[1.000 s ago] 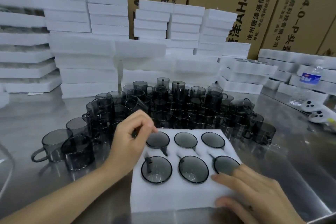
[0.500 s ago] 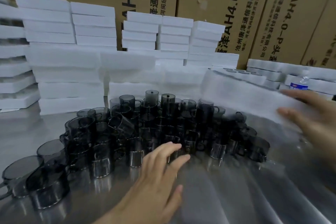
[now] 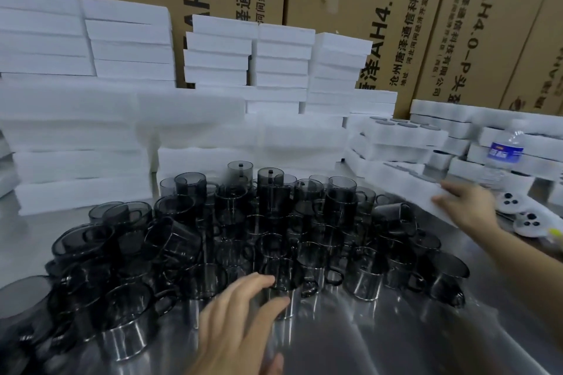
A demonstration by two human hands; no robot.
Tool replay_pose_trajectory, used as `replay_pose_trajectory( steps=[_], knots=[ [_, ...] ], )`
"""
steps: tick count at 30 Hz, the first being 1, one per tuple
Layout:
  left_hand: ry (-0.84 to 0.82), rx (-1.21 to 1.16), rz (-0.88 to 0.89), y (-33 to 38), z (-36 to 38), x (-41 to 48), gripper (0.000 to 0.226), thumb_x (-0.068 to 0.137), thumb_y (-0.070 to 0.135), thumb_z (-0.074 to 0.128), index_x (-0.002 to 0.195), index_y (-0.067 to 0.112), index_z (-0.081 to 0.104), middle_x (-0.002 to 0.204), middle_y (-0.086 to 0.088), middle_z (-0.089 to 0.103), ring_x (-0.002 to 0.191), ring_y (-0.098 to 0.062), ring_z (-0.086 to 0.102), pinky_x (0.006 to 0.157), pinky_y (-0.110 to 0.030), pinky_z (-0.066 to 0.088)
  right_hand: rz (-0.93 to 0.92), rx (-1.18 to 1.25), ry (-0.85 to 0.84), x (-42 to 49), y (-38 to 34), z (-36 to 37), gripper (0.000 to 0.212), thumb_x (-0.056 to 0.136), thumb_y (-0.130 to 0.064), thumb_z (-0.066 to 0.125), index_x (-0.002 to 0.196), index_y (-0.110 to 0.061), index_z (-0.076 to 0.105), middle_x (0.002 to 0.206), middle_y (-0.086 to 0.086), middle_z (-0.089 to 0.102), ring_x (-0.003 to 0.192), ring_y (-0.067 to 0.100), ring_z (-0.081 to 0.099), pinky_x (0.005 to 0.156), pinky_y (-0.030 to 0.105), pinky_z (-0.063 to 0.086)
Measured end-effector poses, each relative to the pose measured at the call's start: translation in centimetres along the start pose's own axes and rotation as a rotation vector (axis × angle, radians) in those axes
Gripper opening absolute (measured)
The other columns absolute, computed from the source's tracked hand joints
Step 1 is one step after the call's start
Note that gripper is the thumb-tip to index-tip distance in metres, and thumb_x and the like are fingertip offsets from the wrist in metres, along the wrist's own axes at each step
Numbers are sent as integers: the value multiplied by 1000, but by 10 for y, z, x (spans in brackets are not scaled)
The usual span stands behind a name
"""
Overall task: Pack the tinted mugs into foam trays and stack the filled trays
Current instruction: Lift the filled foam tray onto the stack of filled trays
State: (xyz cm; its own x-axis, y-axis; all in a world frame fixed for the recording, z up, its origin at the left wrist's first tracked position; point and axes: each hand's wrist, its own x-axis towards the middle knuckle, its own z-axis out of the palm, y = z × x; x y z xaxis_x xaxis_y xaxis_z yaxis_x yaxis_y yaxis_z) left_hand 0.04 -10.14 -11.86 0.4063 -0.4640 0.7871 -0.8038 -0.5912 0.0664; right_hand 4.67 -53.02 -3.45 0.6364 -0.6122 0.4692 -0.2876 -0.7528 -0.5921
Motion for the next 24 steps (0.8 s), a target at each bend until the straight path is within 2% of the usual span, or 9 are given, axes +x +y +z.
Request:
replay_pose_trajectory(
  steps=[4, 6, 9, 12, 14, 17, 19, 22, 24],
  knots=[
    [17, -10, -20, 4, 2, 0, 34, 81, 54, 42, 109, 37, 49, 123, 10, 46, 114, -13, 45, 97, -30, 27, -22, -44, -15, 15, 1, 10, 41, 82, -11, 74, 121, -2, 66, 123, 21, 63, 118, 34, 57, 100, 38, 41],
    [24, -18, -55, 7, 2, 3, 34, 95, 59, 24, 108, 40, 49, 123, 13, 46, 114, -12, 45, 103, -25, 17, -29, -64, -36, 16, 0, 19, 41, 81, -10, 75, 120, -1, 66, 123, 21, 63, 118, 34, 57, 100, 38, 41],
    [34, -2, -57, 6, 2, 5, 33, 96, 58, 22, 107, 40, 48, 123, 13, 46, 113, -11, 45, 103, -25, 15, -34, -32, -55, 13, -2, 35, 41, 81, -8, 73, 121, -1, 65, 126, 18, 62, 123, 30, 54, 105, 34, 37],
    [-23, 42, 0, 0, 2, 1, 40, 74, 52, 49, 111, 37, 47, 125, 10, 44, 115, -13, 44, 100, -32, 31, -87, -92, -82, 7, -2, 45, 41, 82, -8, 71, 122, -4, 65, 127, 17, 62, 124, 32, 52, 100, 34, 40],
    [-86, 70, 18, -2, 0, 0, 46, 68, 49, 50, 112, 36, 46, 126, 7, 44, 116, -14, 43, 89, -39, 43, -140, -127, -107, 4, -5, 47, 40, 83, -7, 69, 122, -5, 65, 126, 18, 63, 125, 32, 52, 97, 32, 39],
    [-145, 56, 25, -1, -2, -1, 46, 66, 46, 47, 111, 35, 47, 126, 6, 45, 115, -16, 43, 83, -39, 42, -203, -158, -177, 3, -11, 45, 39, 84, -6, 68, 123, -6, 65, 126, 19, 62, 125, 34, 52, 100, 35, 38],
    [-209, 46, 22, -2, -1, -2, 55, 58, 46, 56, 112, 37, 45, 126, 6, 44, 113, -17, 43, 81, -33, 41, -228, -161, -239, 4, -17, 43, 41, 85, -2, 66, 125, -8, 64, 129, 18, 60, 126, 35, 50, 102, 40, 38],
    [-325, 13, -20, -2, -1, -3, 77, 41, 43, 73, 112, 37, 44, 126, 6, 44, 110, -17, 44, 77, -27, 44, -221, -189, -376, 7, -24, 41, 47, 89, 1, 57, 134, -12, 56, 141, 14, 51, 134, 33, 41, 106, 37, 32],
    [-342, -28, -45, 0, -5, -3, 71, 45, 38, 72, 111, 35, 45, 125, 5, 46, 112, -20, 52, 75, -28, 49, -177, -238, -484, 12, -32, 37, 45, 94, -6, 55, 139, -13, 51, 147, 12, 43, 138, 31, 35, 108, 33, 28]
  ],
)
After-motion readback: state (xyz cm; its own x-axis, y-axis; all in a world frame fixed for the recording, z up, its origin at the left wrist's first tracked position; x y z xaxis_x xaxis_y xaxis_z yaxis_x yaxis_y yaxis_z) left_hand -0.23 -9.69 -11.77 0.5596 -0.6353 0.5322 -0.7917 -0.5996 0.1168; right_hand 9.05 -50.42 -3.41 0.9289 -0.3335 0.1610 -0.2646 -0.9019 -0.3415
